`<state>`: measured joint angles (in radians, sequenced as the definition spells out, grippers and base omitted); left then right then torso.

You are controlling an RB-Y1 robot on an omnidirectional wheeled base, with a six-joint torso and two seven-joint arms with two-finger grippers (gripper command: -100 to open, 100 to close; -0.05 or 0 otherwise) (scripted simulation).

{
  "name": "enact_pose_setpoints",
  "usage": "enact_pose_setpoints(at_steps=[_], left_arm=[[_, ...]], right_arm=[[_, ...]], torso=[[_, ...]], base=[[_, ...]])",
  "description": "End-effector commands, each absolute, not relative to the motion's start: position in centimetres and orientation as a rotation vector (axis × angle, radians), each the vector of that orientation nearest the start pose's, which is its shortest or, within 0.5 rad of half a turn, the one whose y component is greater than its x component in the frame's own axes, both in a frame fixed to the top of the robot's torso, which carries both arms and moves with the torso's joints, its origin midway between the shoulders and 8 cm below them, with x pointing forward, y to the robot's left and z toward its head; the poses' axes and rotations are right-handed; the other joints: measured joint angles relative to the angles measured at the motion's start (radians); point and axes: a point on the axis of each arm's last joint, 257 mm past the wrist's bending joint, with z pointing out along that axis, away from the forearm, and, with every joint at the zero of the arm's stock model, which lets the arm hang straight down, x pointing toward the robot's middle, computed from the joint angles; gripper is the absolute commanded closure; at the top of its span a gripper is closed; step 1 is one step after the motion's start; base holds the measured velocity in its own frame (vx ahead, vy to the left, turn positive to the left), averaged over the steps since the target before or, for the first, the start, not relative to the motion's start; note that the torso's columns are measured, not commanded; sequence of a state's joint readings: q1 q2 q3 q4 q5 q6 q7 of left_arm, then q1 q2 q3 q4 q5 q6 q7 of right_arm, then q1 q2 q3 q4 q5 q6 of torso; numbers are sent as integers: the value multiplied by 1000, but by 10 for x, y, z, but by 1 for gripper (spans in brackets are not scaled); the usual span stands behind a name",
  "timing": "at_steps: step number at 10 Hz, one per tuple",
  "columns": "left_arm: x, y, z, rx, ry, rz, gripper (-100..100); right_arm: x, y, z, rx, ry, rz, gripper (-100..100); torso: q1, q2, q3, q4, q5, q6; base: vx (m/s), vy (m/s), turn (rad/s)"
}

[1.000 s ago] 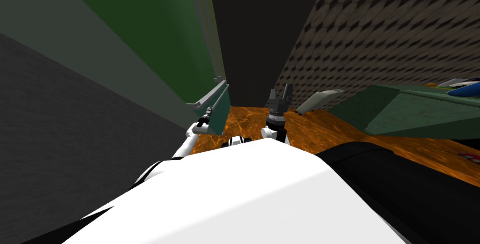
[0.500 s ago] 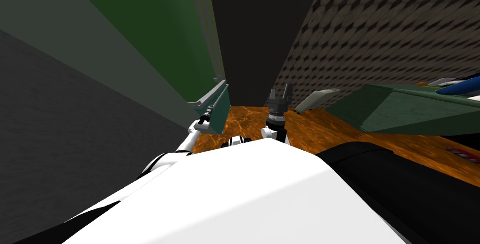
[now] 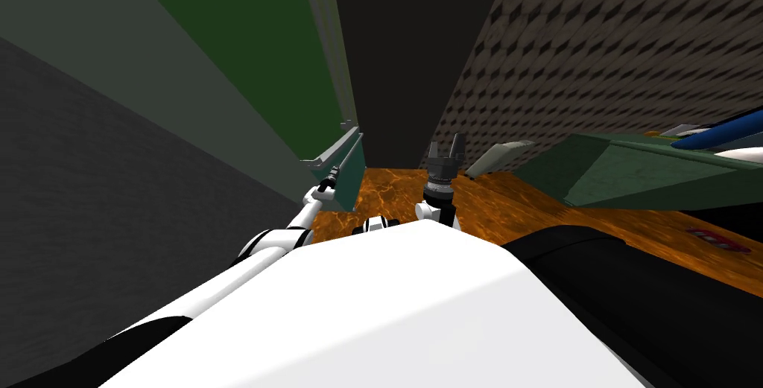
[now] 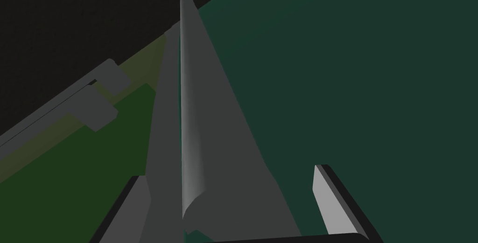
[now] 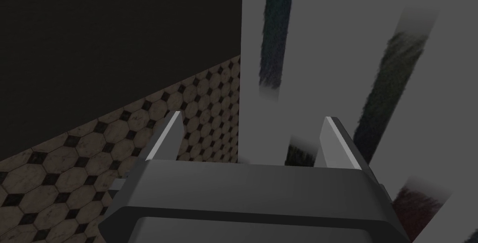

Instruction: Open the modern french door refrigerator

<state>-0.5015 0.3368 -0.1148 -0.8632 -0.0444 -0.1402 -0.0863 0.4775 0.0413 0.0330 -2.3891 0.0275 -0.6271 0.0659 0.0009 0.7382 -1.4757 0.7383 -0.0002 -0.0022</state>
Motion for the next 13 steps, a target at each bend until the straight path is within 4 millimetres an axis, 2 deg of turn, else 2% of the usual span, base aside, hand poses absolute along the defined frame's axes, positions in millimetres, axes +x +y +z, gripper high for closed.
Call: enact_pose_setpoints(at_steps=[1, 2, 3, 4, 6, 8, 10, 11, 13], left_arm=[[672, 269, -241, -816, 1538, -851, -100], [680, 269, -239, -821, 1545, -840, -100], [677, 276, -253, -842, 1566, -819, -100], [687, 258, -237, -823, 1541, -855, -100], [697, 255, -225, -817, 1539, -853, -100], [694, 263, -245, -848, 1570, -822, -100], [694, 262, -243, -847, 1569, -823, -100], [684, 278, -254, -855, 1581, -799, 100], [671, 284, -273, -873, 1595, -789, 100]], right_arm=[[295, -259, 98, 448, 423, 1307, 0], [295, -259, 98, 448, 423, 1307, 0], [295, -259, 98, 448, 423, 1307, 0], [295, -259, 98, 448, 423, 1307, 0], [295, -259, 98, 448, 423, 1307, 0], [295, -259, 98, 448, 423, 1307, 0], [295, -259, 98, 448, 423, 1307, 0], [295, -259, 98, 448, 423, 1307, 0], [295, -259, 98, 448, 423, 1307, 0]], torso=[[0, -3, -2, -2, 0, -2], [1, 1, 0, -1, 1, 1], [1, 2, 1, 0, 1, 1], [0, -1, -1, -1, 1, 2], [-2, 1, 1, 1, 0, 2], [-3, 0, 0, 2, -1, 1], [-1, -1, -1, 0, 0, 2], [-1, 0, 0, 0, 0, 2], [0, -9, -5, -1, -1, 1]], base=[[-96, 4, -47], [-108, 17, -36], [-46, 18, 0], [-98, 33, -58], [-81, 13, -28], [3, 3, 5], [6, -1, 3], [70, -18, 71], [84, -30, 21]])
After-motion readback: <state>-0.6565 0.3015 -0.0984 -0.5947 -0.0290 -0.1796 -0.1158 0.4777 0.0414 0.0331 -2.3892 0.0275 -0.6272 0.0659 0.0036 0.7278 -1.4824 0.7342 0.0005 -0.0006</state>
